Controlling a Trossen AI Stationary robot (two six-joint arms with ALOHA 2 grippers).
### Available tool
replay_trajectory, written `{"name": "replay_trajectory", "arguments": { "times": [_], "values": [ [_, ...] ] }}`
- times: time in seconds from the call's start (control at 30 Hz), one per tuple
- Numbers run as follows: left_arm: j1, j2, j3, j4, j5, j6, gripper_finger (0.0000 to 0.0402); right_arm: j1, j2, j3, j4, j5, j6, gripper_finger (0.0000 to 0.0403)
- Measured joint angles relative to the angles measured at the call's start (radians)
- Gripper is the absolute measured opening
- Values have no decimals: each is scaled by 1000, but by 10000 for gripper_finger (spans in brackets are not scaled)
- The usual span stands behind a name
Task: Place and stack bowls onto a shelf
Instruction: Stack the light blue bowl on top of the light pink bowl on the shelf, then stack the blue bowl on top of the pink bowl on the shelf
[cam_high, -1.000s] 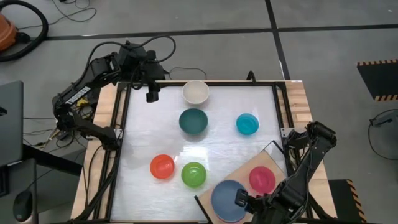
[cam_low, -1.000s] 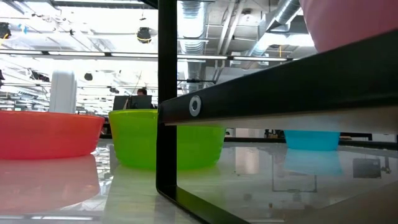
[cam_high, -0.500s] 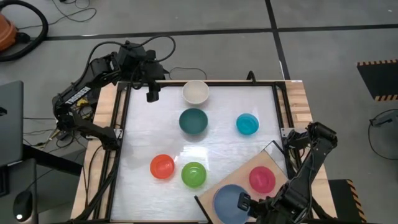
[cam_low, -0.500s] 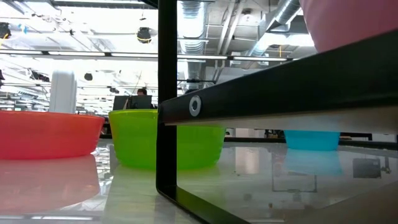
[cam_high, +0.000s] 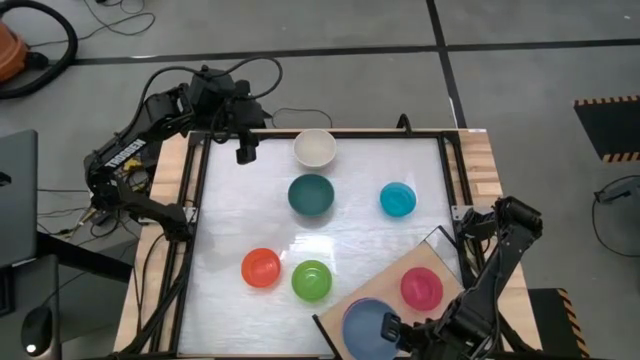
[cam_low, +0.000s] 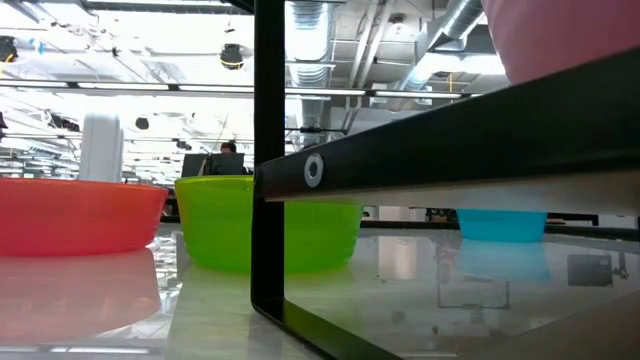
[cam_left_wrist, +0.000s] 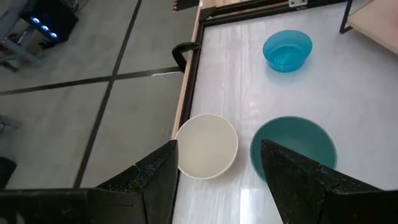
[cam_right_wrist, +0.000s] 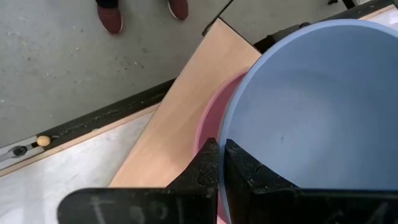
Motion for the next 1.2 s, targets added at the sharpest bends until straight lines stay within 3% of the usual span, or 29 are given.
{"name": "replay_trajectory", "arguments": {
  "times": [0.23, 0.43, 0.6, 0.97, 1.2],
  "values": [
    [0, 0, 0, 0, 0, -10, 215, 15, -2, 0, -1, 11, 15, 30],
    [0, 0, 0, 1, 0, -11, 215, 32, -3, 0, -3, 60, 33, 79],
    [0, 0, 0, 1, 1, -23, 215, 32, -3, 0, -12, 65, 43, 88],
    [0, 0, 0, 0, 1, -25, 215, 52, -52, 2, -46, 148, 191, 88],
    [0, 0, 0, 0, 1, -8, 215, 14, -61, -4, -44, 116, 239, 52]
  ]
}}
